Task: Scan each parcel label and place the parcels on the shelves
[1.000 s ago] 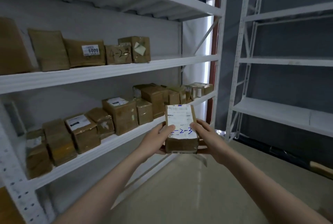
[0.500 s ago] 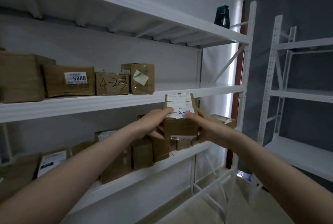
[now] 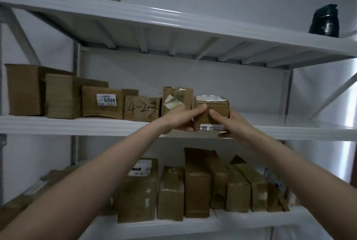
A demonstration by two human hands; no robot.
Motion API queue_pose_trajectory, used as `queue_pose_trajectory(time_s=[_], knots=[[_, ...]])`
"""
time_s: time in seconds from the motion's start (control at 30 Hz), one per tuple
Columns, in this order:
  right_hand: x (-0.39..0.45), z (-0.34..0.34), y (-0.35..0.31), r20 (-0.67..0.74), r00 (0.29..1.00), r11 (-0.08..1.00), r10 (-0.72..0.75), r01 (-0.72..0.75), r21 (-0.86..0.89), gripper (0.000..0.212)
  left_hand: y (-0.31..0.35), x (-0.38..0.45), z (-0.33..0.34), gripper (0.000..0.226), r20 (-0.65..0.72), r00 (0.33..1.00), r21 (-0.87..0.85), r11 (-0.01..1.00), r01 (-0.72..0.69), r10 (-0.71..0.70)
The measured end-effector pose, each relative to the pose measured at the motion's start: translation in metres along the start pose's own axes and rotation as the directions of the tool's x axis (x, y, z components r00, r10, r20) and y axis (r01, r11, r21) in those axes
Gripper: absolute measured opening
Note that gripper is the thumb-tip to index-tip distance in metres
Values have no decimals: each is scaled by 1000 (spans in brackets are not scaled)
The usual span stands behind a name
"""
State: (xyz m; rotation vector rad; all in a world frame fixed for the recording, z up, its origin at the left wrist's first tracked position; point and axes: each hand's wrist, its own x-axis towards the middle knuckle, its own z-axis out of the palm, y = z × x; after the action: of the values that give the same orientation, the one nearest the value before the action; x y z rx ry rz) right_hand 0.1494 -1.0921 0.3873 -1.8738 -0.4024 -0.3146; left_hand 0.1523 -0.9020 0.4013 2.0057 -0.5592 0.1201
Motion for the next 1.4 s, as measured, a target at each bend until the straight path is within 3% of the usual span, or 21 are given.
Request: queue_pose_trajectory(time_s=[0.13,0.23,0.47,0.73,0.8,0.9,0.93,1.0,1.1,1.2,1.3,1.4], knots=[[23,-6,19,47,999,999,-1,-1,40,40,-11,19,19,33,-211,974,347,938,-10,89],[36,-7,32,73,997,1000,-9,9,11,41,-15,27,25,35,-319,935,532,846,44,152],[64,-5,51,24,998,986,-57,60,-156,27,-27,28,26,37,-484,870,571,788,230,96],[75,0,62,-89,984,950,-154,123,-287,28,-61,-20,31,39,-533,845,554,738,386,-42],[59,7,64,-201,942,896,-269,168,-411,28,-80,-47,33,38,-519,850,552,723,416,-93],[13,26,72,-312,784,809,-536,372,-455,27,-118,-92,34,39,-524,827,580,627,520,-202],[-4,38,74,-280,751,776,-598,455,-437,24,-134,-111,32,39,-527,810,585,582,564,-255],[-28,69,87,-96,759,728,-644,569,-383,22,-168,-154,30,39,-523,768,582,504,639,-370],[-53,130,111,229,823,736,-519,567,-370,26,-211,-224,23,36,-507,696,558,422,714,-507],[-78,199,124,459,806,775,-375,544,-322,27,-237,-290,6,39,-509,628,547,342,764,-588],[-107,270,124,592,747,798,-303,538,-270,26,-255,-354,-17,42,-530,544,516,262,816,-651],[-143,345,110,634,717,818,-291,530,-223,27,-266,-416,-43,43,-525,501,523,204,828,-688]])
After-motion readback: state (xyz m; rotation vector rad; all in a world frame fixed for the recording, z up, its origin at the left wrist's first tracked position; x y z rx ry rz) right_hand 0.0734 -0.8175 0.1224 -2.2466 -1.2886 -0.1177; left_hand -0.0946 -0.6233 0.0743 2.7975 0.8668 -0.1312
